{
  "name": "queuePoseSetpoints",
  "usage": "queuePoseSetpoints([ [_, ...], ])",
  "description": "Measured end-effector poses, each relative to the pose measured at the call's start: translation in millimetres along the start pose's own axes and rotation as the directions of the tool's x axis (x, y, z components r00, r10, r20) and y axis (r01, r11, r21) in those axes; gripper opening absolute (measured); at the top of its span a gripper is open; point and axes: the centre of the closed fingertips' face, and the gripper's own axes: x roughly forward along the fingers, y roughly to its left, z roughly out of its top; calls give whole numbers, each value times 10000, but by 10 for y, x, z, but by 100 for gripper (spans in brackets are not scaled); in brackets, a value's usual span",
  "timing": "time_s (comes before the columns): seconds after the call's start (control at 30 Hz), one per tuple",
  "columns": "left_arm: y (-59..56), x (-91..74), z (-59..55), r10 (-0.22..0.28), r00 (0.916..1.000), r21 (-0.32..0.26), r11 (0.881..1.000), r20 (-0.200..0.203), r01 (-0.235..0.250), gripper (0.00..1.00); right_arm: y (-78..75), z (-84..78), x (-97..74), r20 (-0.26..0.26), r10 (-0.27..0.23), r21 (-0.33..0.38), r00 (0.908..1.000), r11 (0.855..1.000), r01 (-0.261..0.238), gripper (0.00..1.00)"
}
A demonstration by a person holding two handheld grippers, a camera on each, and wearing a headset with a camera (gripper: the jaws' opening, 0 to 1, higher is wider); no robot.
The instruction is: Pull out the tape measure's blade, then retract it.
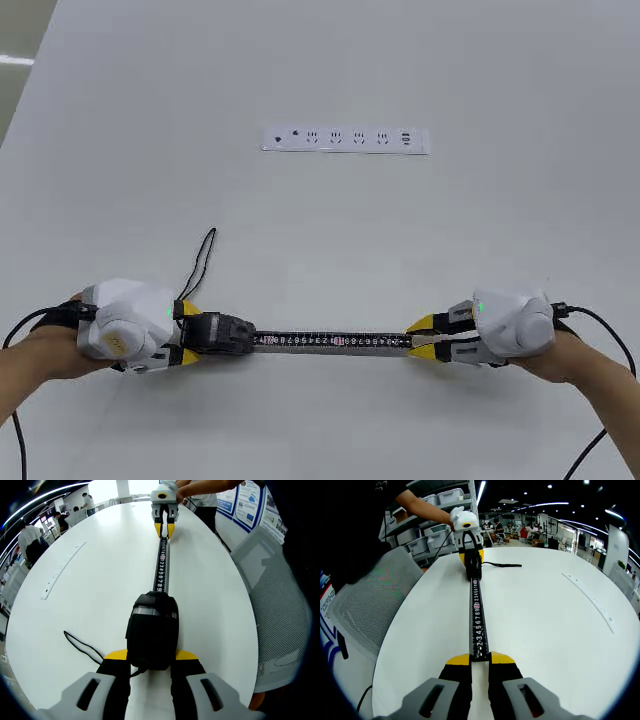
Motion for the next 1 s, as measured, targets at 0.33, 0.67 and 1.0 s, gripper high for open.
queuePoseSetpoints([
  [0.33, 4, -3, 4, 4, 10000, -10, 10000, 0, -4, 26, -5, -19, -33, -42, -6, 24, 10000, 10000, 6, 9],
  [0.67, 10, -1, 3, 8, 10000, -20, 10000, -1, -8, 26, -7, -55, -36, -100, 7, 92, 9999, 10000, -6, 9],
  [1.0, 8, 19, 28, -5, 10000, -36, 10000, -2, 5, 26, 12, -110, 23, -389, -22, 101, 9992, 9999, 26, 10],
])
